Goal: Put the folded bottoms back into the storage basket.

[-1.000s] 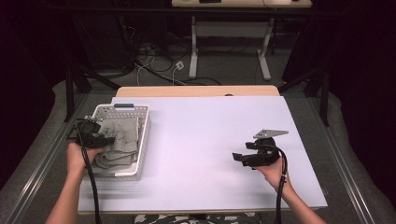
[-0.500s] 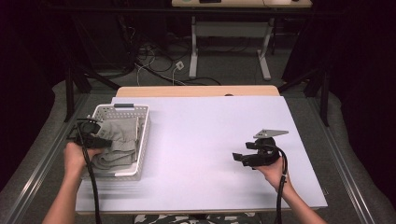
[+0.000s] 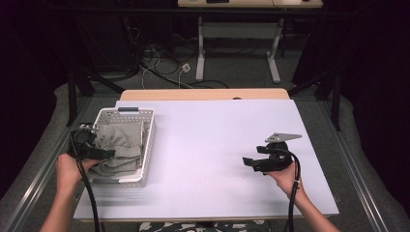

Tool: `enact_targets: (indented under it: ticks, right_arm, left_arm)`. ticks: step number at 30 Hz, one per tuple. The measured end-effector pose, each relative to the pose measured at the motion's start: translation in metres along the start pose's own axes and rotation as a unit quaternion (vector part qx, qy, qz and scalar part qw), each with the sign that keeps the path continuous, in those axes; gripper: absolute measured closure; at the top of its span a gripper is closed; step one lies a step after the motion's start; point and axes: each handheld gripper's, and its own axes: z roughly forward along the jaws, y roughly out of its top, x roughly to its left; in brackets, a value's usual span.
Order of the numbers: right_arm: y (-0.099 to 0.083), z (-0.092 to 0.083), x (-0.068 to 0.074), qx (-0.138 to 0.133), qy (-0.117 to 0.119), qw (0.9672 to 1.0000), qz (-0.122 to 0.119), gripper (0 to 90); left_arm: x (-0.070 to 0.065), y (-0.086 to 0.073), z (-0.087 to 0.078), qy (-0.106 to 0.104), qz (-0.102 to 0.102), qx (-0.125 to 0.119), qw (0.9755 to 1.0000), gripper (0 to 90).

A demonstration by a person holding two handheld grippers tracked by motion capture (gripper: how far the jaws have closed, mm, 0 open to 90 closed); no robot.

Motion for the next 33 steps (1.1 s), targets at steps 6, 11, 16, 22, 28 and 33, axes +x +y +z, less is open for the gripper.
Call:
enact_targets:
  ticks: [6, 11, 16, 22, 28, 33]
  right_arm:
    - [0.0, -0.003, 0.0, 0.008, -0.001, 1.0, -0.002, 15.2]
    - [-0.001, -0.008, -0.002, 0.011, 0.002, 0.9999, -0.003, 12.1]
    - [-0.003, -0.014, -0.003, 0.012, 0.004, 0.9999, -0.007, 9.2]
    - [-0.005, -0.021, 0.0, 0.021, 0.007, 0.9996, -0.015, 5.9]
    - [-0.008, -0.028, 0.003, 0.028, 0.009, 0.9993, -0.022, 3.8]
    - [-0.011, -0.034, 0.006, 0.025, 0.012, 0.9993, -0.025, 3.0]
  left_arm:
    - [-0.018, -0.005, -0.02, 0.002, 0.032, -0.034, 0.9989, 5.5]
    - [-0.037, -0.01, -0.032, -0.003, 0.059, -0.054, 0.9968, 0.9]
    - [-0.051, -0.015, -0.039, -0.01, 0.081, -0.064, 0.9946, 0.1]
    - [-0.067, -0.021, -0.045, -0.019, 0.1, -0.076, 0.9919, 0.1]
    - [-0.08, -0.026, -0.05, -0.025, 0.12, -0.083, 0.989, 0.0]
    - [-0.091, -0.032, -0.053, -0.029, 0.135, -0.086, 0.9867, 0.0]
